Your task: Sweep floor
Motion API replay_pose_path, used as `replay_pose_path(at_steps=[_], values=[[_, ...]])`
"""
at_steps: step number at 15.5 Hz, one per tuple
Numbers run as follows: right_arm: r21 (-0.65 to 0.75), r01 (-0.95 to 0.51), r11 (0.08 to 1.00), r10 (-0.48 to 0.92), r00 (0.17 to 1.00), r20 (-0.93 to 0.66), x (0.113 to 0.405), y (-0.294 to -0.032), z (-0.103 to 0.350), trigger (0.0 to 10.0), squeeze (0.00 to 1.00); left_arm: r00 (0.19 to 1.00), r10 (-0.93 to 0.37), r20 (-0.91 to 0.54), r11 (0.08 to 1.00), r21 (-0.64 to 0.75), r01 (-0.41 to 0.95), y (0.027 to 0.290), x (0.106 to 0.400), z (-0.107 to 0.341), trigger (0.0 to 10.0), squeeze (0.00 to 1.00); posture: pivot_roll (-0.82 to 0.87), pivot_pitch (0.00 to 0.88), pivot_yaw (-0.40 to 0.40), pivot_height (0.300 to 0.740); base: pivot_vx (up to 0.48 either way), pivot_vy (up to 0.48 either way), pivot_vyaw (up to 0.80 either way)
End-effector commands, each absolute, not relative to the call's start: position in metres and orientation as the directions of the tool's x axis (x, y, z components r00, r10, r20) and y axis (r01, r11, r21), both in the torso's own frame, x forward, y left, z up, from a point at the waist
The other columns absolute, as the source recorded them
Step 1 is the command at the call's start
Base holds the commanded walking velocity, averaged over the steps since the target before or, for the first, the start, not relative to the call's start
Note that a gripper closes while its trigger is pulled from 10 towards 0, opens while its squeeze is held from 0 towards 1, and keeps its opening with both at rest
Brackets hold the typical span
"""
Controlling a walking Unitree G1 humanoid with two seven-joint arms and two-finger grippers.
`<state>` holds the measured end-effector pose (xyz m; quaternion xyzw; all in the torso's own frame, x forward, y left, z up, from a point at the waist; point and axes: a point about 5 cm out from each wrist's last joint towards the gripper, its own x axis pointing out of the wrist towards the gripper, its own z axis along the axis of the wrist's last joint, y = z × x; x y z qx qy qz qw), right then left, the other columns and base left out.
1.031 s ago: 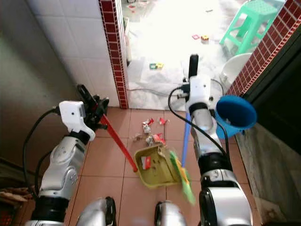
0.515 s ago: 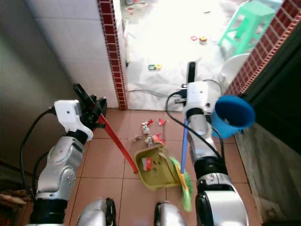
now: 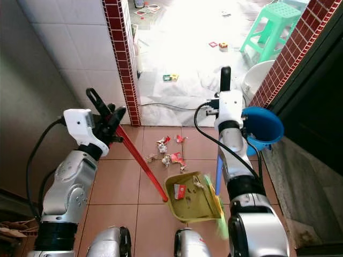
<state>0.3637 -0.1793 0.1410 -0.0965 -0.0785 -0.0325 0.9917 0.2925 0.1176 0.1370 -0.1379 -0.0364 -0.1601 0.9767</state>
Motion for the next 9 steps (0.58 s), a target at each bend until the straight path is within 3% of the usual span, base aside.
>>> replay_pose_path(at_steps=[1,5,9], values=[[-0.196,0.071,0.978,-0.02,0.967,0.253,0.371,-0.176,0.165,10.0,0.0,0.924,-0.357,0.138,0.89,-0.251,0.382,0.108,0.289,0.139,10.0,0.0,-0.07,0.034,-0.03,0.74,0.0,0.0,0.0],[-0.183,0.025,0.983,0.03,0.956,0.292,0.374,-0.169,0.176,10.0,0.0,0.916,-0.388,0.105,0.889,-0.22,0.402,0.104,0.286,0.13,10.0,0.0,-0.07,0.035,-0.032,0.74,0.0,0.0,0.0],[-0.019,-0.068,0.998,0.07,0.978,0.197,0.384,-0.161,0.187,10.0,0.0,0.924,-0.376,0.077,0.905,-0.183,0.383,0.107,0.287,0.123,10.0,0.0,-0.08,0.042,-0.027,0.74,0.0,0.0,0.0]])
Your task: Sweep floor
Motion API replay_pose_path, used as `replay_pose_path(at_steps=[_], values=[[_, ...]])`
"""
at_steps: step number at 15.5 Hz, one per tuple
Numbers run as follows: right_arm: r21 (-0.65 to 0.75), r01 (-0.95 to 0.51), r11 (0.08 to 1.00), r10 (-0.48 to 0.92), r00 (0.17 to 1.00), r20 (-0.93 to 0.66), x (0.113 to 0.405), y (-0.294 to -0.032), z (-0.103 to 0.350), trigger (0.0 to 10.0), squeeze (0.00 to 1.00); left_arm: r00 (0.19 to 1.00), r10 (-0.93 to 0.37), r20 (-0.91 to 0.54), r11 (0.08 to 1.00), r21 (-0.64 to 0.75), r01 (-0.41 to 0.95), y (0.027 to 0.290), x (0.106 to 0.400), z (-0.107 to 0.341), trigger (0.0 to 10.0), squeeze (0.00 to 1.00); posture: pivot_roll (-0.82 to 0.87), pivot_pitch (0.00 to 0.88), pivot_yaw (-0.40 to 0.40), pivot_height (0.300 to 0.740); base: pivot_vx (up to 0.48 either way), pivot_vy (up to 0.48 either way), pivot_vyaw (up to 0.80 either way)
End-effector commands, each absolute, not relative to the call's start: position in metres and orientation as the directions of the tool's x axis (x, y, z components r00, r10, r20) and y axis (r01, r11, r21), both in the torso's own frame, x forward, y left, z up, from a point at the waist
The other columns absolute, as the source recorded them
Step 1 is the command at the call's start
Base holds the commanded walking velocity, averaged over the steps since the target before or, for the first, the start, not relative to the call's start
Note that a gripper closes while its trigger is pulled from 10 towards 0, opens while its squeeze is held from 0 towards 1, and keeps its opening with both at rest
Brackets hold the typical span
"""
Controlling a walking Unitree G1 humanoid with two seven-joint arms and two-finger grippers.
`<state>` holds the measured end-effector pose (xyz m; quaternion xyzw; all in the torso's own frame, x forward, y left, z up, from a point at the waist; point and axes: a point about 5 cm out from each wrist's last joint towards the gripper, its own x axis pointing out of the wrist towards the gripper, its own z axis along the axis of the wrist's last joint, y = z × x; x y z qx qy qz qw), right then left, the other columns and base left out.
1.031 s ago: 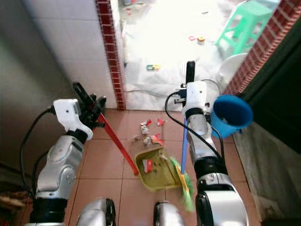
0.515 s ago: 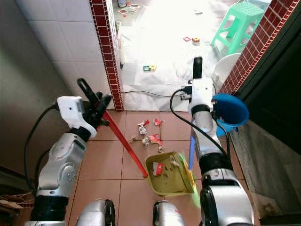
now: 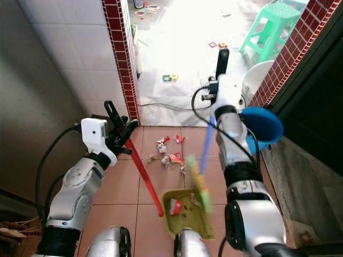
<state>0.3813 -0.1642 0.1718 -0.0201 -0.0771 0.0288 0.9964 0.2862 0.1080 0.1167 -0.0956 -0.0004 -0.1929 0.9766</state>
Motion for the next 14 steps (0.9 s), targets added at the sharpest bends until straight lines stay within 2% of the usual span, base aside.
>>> replay_pose_path(at_steps=[1,2,4,6,9,12,14], values=[[-0.001,-0.117,0.993,0.116,0.982,0.146,0.389,-0.155,0.191,10.0,0.0,0.926,-0.372,0.07,0.91,-0.171,0.378,0.108,0.288,0.122,10.0,0.0,-0.08,0.042,-0.025,0.74,0.0,0.0,0.0],[-0.004,-0.132,0.991,0.131,0.983,0.129,0.39,-0.154,0.193,10.0,0.0,0.927,-0.37,0.068,0.912,-0.165,0.376,0.108,0.289,0.121,10.0,0.0,-0.08,0.042,-0.025,0.74,0.0,0.0,0.0],[0.109,-0.158,0.981,0.146,0.983,0.113,0.395,-0.153,0.203,10.0,0.0,0.928,-0.367,0.067,0.915,-0.155,0.373,0.107,0.29,0.121,10.0,0.0,-0.08,0.044,-0.024,0.74,0.0,0.0,0.0],[0.316,-0.217,0.924,0.171,0.971,0.166,0.396,-0.15,0.222,10.0,0.0,0.928,-0.367,0.063,0.917,-0.145,0.372,0.107,0.29,0.119,10.0,0.0,-0.08,0.044,-0.024,0.74,0.0,0.0,0.0],[0.327,-0.267,0.907,0.199,0.954,0.226,0.394,-0.152,0.234,10.0,0.0,0.929,-0.367,0.057,0.919,-0.136,0.371,0.108,0.288,0.117,10.0,0.0,-0.08,0.047,-0.024,0.74,0.0,0.0,0.0],[0.218,-0.292,0.931,0.225,0.931,0.287,0.39,-0.157,0.247,10.0,0.0,0.929,-0.365,0.056,0.92,-0.13,0.369,0.108,0.288,0.116,10.0,0.0,-0.08,0.047,-0.024,0.74,0.0,0.0,0.0],[0.193,-0.294,0.936,0.229,0.926,0.299,0.39,-0.16,0.251,10.0,0.0,0.929,-0.366,0.056,0.92,-0.129,0.37,0.108,0.288,0.116,10.0,0.0,-0.08,0.047,-0.024,0.74,0.0,0.0,0.0]])
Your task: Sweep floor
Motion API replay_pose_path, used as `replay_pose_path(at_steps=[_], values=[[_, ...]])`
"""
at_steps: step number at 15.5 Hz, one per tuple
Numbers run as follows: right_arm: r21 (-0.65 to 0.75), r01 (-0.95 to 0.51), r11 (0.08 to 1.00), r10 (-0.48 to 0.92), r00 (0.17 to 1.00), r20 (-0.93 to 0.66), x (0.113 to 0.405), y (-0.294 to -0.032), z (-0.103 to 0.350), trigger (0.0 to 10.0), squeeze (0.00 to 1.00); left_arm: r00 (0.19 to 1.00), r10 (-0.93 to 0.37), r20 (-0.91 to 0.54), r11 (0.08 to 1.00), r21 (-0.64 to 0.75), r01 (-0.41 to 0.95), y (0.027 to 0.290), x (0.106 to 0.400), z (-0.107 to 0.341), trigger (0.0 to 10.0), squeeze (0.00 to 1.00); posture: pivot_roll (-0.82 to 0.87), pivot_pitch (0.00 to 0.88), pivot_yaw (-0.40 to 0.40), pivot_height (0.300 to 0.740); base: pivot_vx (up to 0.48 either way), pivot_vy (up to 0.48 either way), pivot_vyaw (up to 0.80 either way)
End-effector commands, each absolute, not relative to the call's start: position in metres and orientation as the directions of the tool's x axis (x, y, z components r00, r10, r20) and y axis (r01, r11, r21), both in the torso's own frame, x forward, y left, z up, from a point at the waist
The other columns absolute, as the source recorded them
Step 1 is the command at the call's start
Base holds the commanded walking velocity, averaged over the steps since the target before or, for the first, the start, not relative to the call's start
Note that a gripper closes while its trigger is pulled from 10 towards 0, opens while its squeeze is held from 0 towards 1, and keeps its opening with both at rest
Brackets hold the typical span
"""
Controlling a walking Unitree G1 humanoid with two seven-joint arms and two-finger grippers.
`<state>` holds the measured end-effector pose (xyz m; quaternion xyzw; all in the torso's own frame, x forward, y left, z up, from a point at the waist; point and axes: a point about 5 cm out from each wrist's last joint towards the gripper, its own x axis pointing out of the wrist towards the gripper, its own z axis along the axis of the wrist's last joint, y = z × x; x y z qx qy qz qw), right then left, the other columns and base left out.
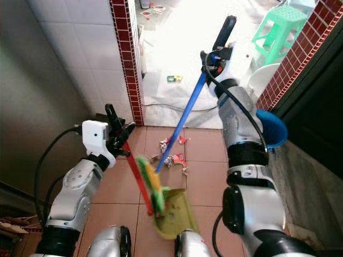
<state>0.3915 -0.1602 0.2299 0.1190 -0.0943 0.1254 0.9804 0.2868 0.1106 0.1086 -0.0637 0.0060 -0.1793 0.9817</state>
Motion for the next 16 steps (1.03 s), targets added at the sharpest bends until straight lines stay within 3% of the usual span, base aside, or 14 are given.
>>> replay_pose_path(at_steps=[1,4,9,12,16], values=[[0.196,-0.291,0.936,0.226,0.927,0.3,0.391,-0.162,0.252,10.0,0.0,0.929,-0.366,0.056,0.92,-0.128,0.371,0.108,0.288,0.116,10.0,0.0,-0.08,0.047,-0.024,0.74,0.0,0.0,0.0],[0.144,-0.275,0.951,0.209,0.911,0.357,0.391,-0.173,0.266,10.0,0.0,0.932,-0.36,0.049,0.925,-0.113,0.363,0.109,0.288,0.114,10.0,0.0,-0.08,0.045,-0.024,0.74,0.0,0.0,0.0],[-0.138,-0.158,0.978,0.204,0.865,0.458,0.383,-0.179,0.277,10.0,0.0,0.936,-0.35,0.029,0.933,-0.077,0.351,0.114,0.288,0.108,10.0,0.0,-0.08,0.042,-0.026,0.74,0.0,0.0,0.0],[-0.237,-0.1,0.966,0.177,0.928,0.328,0.385,-0.181,0.238,10.0,0.0,0.937,-0.347,0.028,0.936,-0.055,0.348,0.114,0.287,0.107,10.0,0.0,-0.08,0.043,-0.027,0.74,0.0,0.0,0.0],[-0.232,-0.118,0.966,0.151,0.98,0.132,0.385,-0.177,0.179,10.0,0.0,0.963,-0.25,0.104,0.968,0.064,0.244,0.133,0.298,0.125,10.0,0.0,-0.05,0.061,-0.037,0.74,0.0,0.0,0.0]])
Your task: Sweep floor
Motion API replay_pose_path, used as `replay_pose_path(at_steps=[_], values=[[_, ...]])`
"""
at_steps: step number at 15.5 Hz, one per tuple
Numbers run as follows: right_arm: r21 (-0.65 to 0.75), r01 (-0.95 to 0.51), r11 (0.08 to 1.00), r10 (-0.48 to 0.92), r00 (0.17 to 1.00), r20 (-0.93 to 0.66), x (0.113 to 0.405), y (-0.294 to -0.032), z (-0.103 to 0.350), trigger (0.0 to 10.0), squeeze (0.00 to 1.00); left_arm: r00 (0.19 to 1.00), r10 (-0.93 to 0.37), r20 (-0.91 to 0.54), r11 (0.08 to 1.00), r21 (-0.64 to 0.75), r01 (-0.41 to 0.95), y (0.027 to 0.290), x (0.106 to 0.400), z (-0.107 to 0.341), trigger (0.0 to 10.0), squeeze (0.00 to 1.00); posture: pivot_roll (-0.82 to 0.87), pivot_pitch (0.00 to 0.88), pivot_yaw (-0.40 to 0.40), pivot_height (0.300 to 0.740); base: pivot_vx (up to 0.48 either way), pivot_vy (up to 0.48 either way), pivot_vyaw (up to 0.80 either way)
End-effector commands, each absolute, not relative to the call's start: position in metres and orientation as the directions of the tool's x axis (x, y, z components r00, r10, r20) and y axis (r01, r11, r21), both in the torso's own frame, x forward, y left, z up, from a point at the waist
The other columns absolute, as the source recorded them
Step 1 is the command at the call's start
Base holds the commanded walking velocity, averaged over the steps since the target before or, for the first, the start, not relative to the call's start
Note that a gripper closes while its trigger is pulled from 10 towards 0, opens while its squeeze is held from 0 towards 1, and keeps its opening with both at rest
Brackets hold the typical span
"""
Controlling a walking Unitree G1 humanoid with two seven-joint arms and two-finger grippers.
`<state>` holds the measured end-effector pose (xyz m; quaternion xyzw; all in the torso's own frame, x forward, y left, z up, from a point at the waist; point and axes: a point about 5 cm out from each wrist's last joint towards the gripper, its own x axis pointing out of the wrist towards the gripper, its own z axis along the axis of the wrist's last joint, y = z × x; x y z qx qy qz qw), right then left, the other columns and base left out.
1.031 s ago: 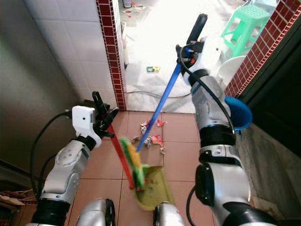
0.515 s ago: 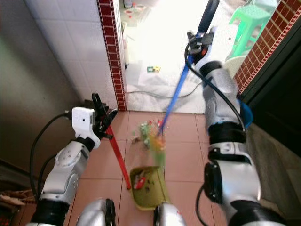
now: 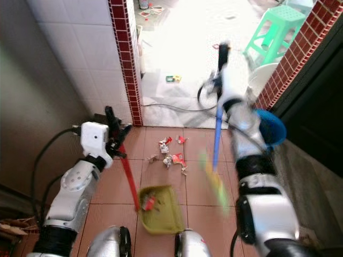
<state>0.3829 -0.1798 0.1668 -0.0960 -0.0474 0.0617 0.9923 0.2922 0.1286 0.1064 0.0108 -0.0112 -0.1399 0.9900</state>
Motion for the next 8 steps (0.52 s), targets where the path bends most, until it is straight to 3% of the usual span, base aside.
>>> replay_pose_path(at_steps=[1,4,6,8], values=[[-0.242,-0.116,0.963,0.147,0.982,0.115,0.386,-0.176,0.177,10.0,0.0,0.961,-0.25,0.115,0.967,0.084,0.242,0.134,0.301,0.129,10.0,0.0,-0.03,0.07,-0.046,0.74,0.0,0.0,0.0],[-0.241,-0.089,0.966,0.116,0.988,0.098,0.394,-0.175,0.182,10.0,0.0,0.951,-0.267,0.158,0.961,0.113,0.252,0.137,0.31,0.148,10.0,0.0,-0.03,0.079,-0.048,0.74,0.0,0.0,0.0],[-0.175,-0.121,0.977,0.143,0.982,0.121,0.399,-0.167,0.192,10.0,0.0,0.952,-0.253,0.173,0.964,0.123,0.234,0.144,0.312,0.152,10.0,0.0,-0.02,0.068,-0.016,0.74,0.0,0.0,0.0],[-0.199,-0.18,0.963,0.208,0.97,0.128,0.398,-0.153,0.188,10.0,0.0,0.954,-0.243,0.174,0.966,0.13,0.222,0.149,0.315,0.154,10.0,0.0,-0.02,0.051,0.01,0.74,0.0,0.0,0.0]])
